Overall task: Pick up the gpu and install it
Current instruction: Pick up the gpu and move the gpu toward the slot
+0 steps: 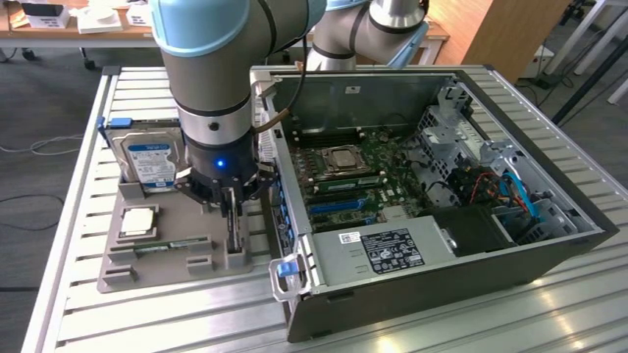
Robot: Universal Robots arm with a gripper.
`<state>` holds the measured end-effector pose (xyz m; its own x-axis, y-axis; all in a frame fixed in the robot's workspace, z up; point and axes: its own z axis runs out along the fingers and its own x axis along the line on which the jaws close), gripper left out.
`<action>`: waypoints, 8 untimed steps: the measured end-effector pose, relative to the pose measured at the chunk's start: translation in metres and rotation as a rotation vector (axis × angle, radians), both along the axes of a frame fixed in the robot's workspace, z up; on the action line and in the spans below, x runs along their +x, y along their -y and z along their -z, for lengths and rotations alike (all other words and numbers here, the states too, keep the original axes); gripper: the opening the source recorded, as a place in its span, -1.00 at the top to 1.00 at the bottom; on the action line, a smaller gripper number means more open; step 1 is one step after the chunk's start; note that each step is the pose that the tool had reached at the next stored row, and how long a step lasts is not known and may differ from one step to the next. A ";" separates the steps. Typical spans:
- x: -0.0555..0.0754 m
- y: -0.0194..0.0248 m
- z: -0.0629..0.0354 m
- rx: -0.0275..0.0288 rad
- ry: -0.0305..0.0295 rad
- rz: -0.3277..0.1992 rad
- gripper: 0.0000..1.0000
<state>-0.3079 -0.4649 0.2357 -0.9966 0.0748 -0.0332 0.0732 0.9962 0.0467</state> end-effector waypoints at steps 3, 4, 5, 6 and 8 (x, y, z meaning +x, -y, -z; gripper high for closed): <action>0.000 0.0000 0.0000 0.0000 0.0000 0.000 0.46; 0.000 0.0000 0.0000 0.0000 0.0000 0.000 0.46; 0.000 0.0000 0.0001 0.0000 0.0000 0.000 0.46; 0.000 0.0000 0.0001 0.0000 0.0000 0.000 0.46; 0.000 0.0000 0.0001 0.0000 0.0000 0.000 0.46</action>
<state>-0.3080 -0.4649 0.2356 -0.9966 0.0748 -0.0331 0.0732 0.9962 0.0467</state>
